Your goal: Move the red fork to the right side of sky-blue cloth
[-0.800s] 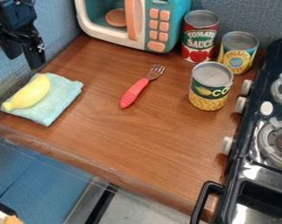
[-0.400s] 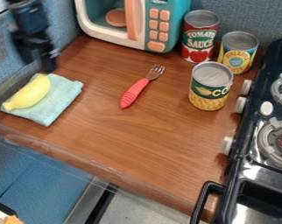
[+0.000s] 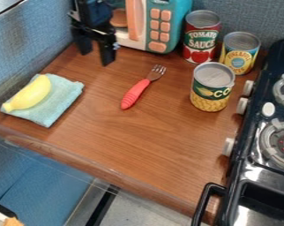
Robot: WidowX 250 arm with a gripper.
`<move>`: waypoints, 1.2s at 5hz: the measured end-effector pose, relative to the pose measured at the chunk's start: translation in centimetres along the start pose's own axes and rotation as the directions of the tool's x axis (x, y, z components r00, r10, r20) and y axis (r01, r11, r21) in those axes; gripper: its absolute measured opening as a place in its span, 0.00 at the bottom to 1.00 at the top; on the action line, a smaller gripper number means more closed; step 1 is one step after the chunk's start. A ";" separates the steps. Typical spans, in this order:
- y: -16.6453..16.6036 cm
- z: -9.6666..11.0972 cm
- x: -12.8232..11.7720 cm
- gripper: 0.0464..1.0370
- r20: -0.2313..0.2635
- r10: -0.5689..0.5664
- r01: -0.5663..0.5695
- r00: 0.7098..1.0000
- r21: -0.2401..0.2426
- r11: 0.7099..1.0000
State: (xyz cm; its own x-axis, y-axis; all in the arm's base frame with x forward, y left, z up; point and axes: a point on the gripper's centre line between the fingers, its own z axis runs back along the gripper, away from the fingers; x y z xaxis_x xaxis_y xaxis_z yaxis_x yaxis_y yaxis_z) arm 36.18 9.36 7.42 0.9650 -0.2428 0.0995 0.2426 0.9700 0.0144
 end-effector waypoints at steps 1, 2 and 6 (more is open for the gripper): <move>-3.4 -2.6 1.4 0.96 -0.054 0.013 -0.015 0.998 -0.038 0.999; -4.2 -4.9 1.2 0.96 -0.104 0.064 -0.069 0.993 -0.049 0.996; -5.2 -7.3 2.0 0.35 -0.178 0.074 -0.075 0.981 0.002 0.997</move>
State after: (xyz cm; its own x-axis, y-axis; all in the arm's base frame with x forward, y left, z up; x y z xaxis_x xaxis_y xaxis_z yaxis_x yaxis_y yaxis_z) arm 37.56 3.75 0.30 0.9827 -0.1678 -0.0781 0.1690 0.9856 0.0089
